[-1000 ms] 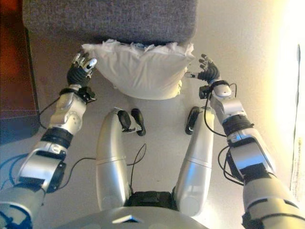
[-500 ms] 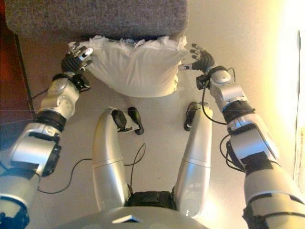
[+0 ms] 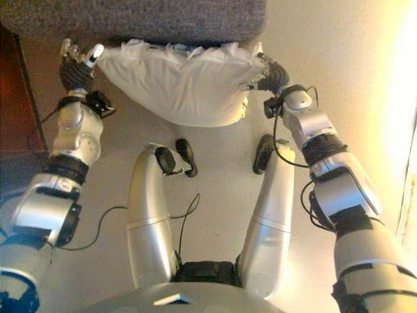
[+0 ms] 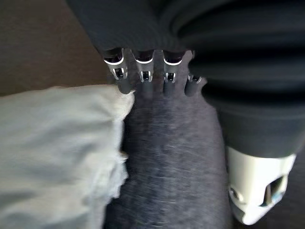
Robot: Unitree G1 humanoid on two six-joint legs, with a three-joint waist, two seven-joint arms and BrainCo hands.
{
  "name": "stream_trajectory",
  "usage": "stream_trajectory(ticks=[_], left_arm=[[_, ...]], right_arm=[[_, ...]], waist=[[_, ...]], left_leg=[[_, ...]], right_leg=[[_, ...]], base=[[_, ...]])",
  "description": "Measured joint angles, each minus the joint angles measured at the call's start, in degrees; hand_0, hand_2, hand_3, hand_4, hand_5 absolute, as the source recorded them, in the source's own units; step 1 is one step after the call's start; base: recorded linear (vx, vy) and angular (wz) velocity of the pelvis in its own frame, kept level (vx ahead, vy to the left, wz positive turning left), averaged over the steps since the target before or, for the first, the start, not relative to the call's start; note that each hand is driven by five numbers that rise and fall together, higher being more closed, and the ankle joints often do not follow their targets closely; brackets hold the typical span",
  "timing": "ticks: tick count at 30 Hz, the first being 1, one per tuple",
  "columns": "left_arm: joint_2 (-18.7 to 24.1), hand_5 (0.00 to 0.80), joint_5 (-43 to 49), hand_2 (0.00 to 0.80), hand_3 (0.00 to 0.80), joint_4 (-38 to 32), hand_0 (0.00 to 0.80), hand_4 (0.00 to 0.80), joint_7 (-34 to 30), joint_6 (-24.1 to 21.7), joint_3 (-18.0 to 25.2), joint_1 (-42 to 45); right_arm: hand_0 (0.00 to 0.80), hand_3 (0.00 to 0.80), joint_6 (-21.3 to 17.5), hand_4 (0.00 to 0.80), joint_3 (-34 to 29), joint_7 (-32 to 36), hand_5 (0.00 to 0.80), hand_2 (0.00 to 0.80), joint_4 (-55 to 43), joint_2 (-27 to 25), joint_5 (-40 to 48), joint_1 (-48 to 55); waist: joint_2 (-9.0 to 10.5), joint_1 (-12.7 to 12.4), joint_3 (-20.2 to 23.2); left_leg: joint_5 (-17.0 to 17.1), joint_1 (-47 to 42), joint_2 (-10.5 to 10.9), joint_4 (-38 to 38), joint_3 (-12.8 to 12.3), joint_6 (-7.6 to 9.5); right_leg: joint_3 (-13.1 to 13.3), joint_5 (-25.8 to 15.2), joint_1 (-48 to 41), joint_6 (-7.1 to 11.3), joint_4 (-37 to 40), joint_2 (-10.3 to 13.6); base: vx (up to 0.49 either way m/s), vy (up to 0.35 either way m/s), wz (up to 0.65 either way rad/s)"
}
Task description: Pick up the cushion and take it to the sofa
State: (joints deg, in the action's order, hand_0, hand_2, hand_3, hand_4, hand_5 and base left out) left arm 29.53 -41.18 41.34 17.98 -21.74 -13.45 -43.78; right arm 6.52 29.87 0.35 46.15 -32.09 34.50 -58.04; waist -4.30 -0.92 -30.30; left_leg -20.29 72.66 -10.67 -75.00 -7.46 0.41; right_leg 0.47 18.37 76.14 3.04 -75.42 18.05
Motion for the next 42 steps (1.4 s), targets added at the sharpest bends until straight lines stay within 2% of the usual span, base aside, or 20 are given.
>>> stream_trajectory(ticks=[2,5,10,16,22,26,29,39,40,41,42], left_arm=[[-0.3,0.0,0.5,0.0,0.0,-0.8,0.0,0.0,2.1,0.0,1.5,1.7],[-0.3,0.0,2.2,0.0,0.0,0.3,0.0,0.0,2.7,3.5,1.2,2.8],[-0.3,0.0,1.3,0.0,0.0,3.8,0.0,0.0,-0.8,8.1,1.0,1.8],[0.8,0.0,-3.6,0.0,0.0,10.7,0.0,0.0,-5.7,12.4,-1.3,-4.6],[1.1,0.0,-5.9,0.0,0.0,15.0,0.0,0.0,-11.3,13.9,-3.7,-8.4],[1.1,0.0,-7.4,0.0,0.0,16.9,0.0,0.0,-12.0,15.3,-4.0,-10.8],[1.4,0.0,-9.5,0.0,0.0,19.0,0.0,0.0,-12.2,16.4,-5.4,-12.9],[1.4,0.0,-12.6,0.0,0.0,20.6,0.0,0.0,-16.4,17.1,-5.8,-14.1],[1.4,0.147,-13.7,0.147,0.147,20.8,0.147,0.147,-16.4,17.1,-6.0,-14.1],[1.4,0.449,-14.2,0.449,0.449,20.8,0.449,0.449,-16.4,17.1,-6.3,-14.2],[1.5,0.712,-14.7,0.712,0.712,20.9,0.712,0.712,-16.4,17.1,-6.3,-14.4]], right_arm=[[0.0,0.0,0.0,0.0,0.0,-0.7,0.0,0.0,0.0,-0.1,0.0,0.0],[0.0,0.0,0.1,0.0,0.0,-1.3,0.0,0.0,0.1,-0.2,0.0,0.0],[0.0,0.0,0.1,0.0,0.1,-0.5,0.0,0.0,0.1,-0.6,0.9,0.0],[0.0,0.0,0.1,0.0,0.1,2.0,0.0,0.0,0.3,-0.8,1.1,-0.1],[0.0,0.0,0.6,0.0,0.4,3.7,0.0,0.0,0.3,-0.7,1.1,-0.6],[0.0,0.0,1.2,0.0,1.8,4.5,0.0,0.0,0.3,-0.8,1.1,-1.6],[0.0,0.0,1.3,0.0,2.5,5.3,0.0,0.0,0.3,-1.0,1.1,-2.7],[0.0,0.0,2.6,0.0,2.8,5.8,0.0,0.0,0.1,-1.4,0.8,-3.9],[0.0,0.0,2.8,0.0,3.7,5.8,0.0,0.0,0.1,-1.4,0.5,-4.6],[0.0,0.0,2.8,0.0,4.0,5.9,0.0,0.0,0.0,-1.5,0.4,-5.1],[0.069,0.069,2.9,0.069,4.6,6.0,0.069,0.069,0.0,-1.5,0.3,-5.7]], waist=[[-0.01,-0.8,0.0],[-0.02,-1.8,0.0],[-0.03,-1.3,0.0],[-0.03,-0.7,0.0],[-0.06,0.9,0.0],[-0.07,1.6,0.0],[-0.08,1.8,0.0],[-0.6,2.7,-0.1],[-0.61,3.1,-0.1],[-0.63,3.1,0.0],[-0.9,3.1,0.0]], left_leg=[[0.2,0.0,0.2,0.3,0.4,-0.21],[0.4,0.1,0.5,0.5,1.2,-0.41],[0.2,0.4,0.2,0.0,1.3,0.26],[-0.1,0.5,-0.3,-1.0,1.0,0.38],[-0.8,0.2,-0.5,-2.3,0.0,1.07],[-1.3,0.2,-1.1,-2.7,-0.8,1.7],[-1.3,0.6,-1.2,-2.7,-1.7,1.76],[-1.7,1.5,-1.3,-2.6,-2.7,2.16],[-1.9,1.5,-1.3,-2.6,-3.3,2.5],[-2.1,1.5,-1.3,-2.6,-3.7,2.66],[-2.2,1.9,-1.3,-2.6,-3.8,2.72]], right_leg=[[-0.5,0.4,-0.2,-0.35,0.0,0.3],[-1.4,0.5,-0.9,-0.6,0.2,0.5],[-1.3,0.4,-1.1,-0.57,0.5,0.5],[-1.1,0.3,-1.1,-0.38,0.3,0.1],[0.2,0.2,-0.8,-0.27,-0.4,0.0],[1.1,-0.3,0.0,-0.62,-0.3,-0.6],[2.1,-0.8,1.2,-0.01,-0.2,-0.9],[2.9,-1.2,2.3,0.54,0.5,-1.0],[3.4,-1.4,2.7,0.65,0.7,-1.0],[3.7,-1.5,3.1,0.52,0.8,-1.1],[3.8,-1.7,3.5,0.53,1.0,-1.2]], base=[[-0.017,-0.054,0.1],[-0.016,-0.006,0.07],[0.013,0.054,0.0],[0.024,0.091,-0.05],[0.0,0.081,-0.05],[-0.014,0.094,-0.11],[0.003,0.118,-0.08],[0.004,0.097,-0.03],[-0.007,0.051,-0.07],[-0.012,0.048,-0.11],[-0.009,0.036,-0.12]])
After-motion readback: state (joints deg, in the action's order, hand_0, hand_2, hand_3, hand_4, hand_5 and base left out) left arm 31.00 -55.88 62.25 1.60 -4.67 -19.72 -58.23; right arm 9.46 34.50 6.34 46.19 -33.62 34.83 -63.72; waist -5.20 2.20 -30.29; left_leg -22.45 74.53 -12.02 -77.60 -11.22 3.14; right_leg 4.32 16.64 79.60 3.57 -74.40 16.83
